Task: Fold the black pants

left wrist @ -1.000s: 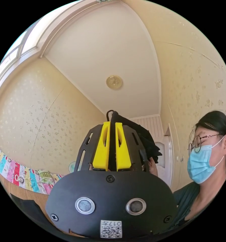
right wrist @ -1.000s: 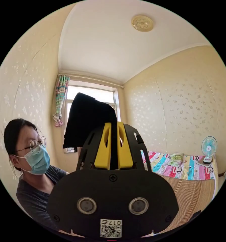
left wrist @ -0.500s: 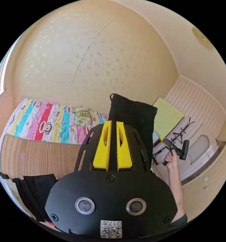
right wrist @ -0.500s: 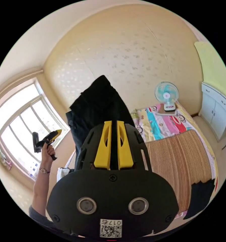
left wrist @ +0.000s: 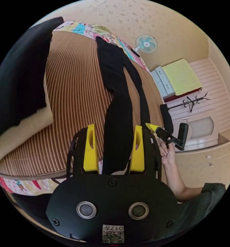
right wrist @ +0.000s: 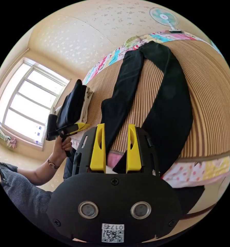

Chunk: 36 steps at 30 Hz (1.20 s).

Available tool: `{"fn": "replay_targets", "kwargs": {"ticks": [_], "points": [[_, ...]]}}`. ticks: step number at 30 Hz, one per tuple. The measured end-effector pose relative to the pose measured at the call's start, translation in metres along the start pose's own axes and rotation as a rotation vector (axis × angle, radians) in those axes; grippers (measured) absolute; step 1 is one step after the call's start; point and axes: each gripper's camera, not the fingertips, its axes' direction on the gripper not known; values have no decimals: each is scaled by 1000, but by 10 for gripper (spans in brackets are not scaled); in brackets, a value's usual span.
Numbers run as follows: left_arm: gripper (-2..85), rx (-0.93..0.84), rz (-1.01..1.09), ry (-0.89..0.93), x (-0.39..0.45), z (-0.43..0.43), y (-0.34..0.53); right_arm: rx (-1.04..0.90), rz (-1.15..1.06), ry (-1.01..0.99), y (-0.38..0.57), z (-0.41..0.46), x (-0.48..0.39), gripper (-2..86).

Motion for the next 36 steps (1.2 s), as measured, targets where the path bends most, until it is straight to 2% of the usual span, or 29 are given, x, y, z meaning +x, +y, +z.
{"fn": "replay_targets", "kwargs": {"ticks": [2, 4, 5, 6, 7, 9, 10, 11, 14, 16, 19, 22, 24, 27, 29, 30, 32, 34, 36], "points": [[152, -50, -28, 62, 9, 11, 18, -16, 10, -13, 20, 6, -10, 112], [86, -63, -12, -1, 30, 3, 20, -92, -10, 32, 13, 13, -22, 77], [42, -144, 18, -78, 45, -2, 5, -95, -14, 68, 6, 6, -25, 62], [30, -214, 55, -58, 59, -14, -13, -129, -56, 83, -12, -10, -33, 47], [24, -221, 79, -7, 67, -28, -20, -118, -100, -9, -30, -36, -39, 37], [14, -166, 189, 231, 103, -109, -33, -49, -135, -221, -50, -89, -42, 32], [14, -143, 208, 243, 111, -130, -31, -42, -153, -319, -60, -120, -45, 30], [13, -89, 248, 228, 126, -172, -21, -48, -166, -336, -62, -133, -47, 31], [3, -41, 269, 146, 130, -222, 19, -109, -215, -188, -55, -173, -54, 36], [7, -83, 164, 85, 107, -215, 47, -93, -138, 93, -35, -192, -41, 54], [39, -95, 51, 62, 77, -209, 101, -58, -35, 318, -20, -213, -24, 101], [51, -107, 4, 86, 72, -221, 138, -133, 8, 300, -34, -212, -15, 135], [52, -79, 49, 12, 90, -244, 146, -173, 0, 284, -49, -205, -14, 140], [51, -42, 153, -84, 124, -272, 132, -211, 18, 418, -78, -205, -6, 120], [51, -42, 191, -67, 138, -283, 118, -253, 62, 393, -95, -228, 3, 88], [51, -30, 200, -51, 145, -292, 109, -266, 59, 343, -102, -252, 10, 52], [51, 7, 198, -30, 153, -306, 99, -164, 95, 71, -104, -313, 30, 40], [55, 38, 191, -3, 159, -317, 93, 197, 55, -517, -84, -420, 67, 34], [73, 65, 171, 28, 164, -326, 89, 468, 54, -813, -53, -482, 108, 32]]}}
